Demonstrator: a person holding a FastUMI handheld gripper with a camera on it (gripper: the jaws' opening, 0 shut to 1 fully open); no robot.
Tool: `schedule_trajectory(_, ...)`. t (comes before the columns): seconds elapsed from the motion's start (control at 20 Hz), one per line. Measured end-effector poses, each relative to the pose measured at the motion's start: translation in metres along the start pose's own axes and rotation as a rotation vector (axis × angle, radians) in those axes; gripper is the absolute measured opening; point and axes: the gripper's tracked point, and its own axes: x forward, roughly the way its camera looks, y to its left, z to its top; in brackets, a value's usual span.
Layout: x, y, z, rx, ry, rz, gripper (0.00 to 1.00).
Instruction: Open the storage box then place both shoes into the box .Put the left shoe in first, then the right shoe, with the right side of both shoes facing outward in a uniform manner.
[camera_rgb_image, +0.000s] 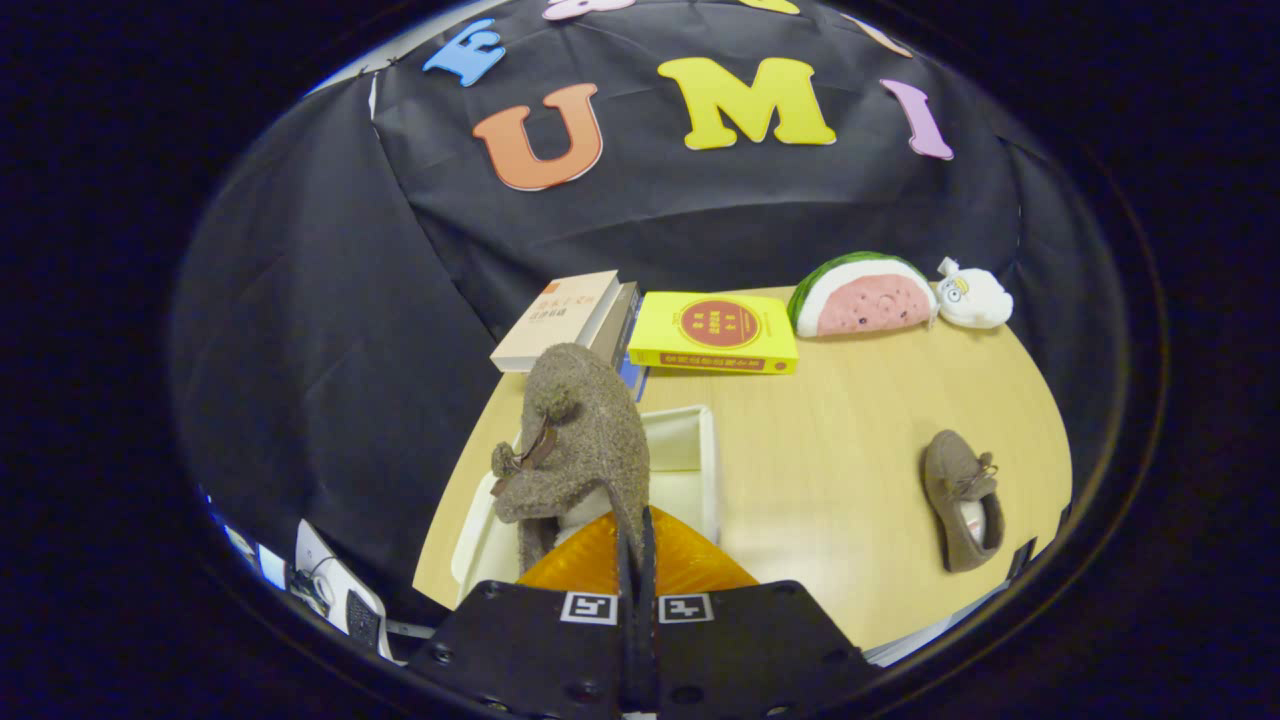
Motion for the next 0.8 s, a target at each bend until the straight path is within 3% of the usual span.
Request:
schedule_trajectory(0.5,0.101,0.033,-0.083,-0.012,0.158,-0.053,0.00)
schedule_trajectory(0.7,0.109,0.040,-0.090,-0.081,0.177,-0.080,0.01)
schedule_trajectory(0.8,0.106,0.047,-0.090,-0.085,0.172,-0.051,0.08)
